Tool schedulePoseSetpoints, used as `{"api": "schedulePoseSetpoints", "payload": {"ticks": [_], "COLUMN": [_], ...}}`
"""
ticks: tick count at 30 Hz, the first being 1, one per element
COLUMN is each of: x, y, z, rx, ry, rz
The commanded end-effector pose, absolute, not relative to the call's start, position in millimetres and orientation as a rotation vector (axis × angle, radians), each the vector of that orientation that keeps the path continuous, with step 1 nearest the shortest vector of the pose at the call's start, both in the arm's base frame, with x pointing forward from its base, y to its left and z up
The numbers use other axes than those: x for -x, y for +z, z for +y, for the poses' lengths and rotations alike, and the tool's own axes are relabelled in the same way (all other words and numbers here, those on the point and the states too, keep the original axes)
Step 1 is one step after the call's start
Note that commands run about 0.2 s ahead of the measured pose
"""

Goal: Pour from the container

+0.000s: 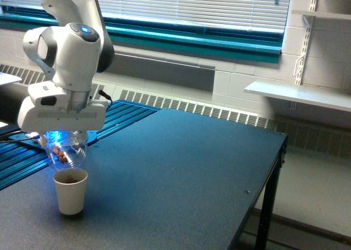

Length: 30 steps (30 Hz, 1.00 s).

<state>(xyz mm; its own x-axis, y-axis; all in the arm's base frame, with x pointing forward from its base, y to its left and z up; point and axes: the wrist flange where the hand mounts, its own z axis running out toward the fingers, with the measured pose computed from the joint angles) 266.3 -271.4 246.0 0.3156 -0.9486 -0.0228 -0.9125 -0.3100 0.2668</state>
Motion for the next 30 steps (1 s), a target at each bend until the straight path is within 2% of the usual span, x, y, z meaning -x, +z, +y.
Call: {"api": "schedulePoseSetpoints", "payload": {"ticks": [1,30], "x": [-263.8,-271.5], "y": [243.1,247.0], "z": [-271.3,-271.5], "rx": [-2.371,-2.377], "ry": [-0.286,-0.266], "rz": [-1.675,-1.647]}}
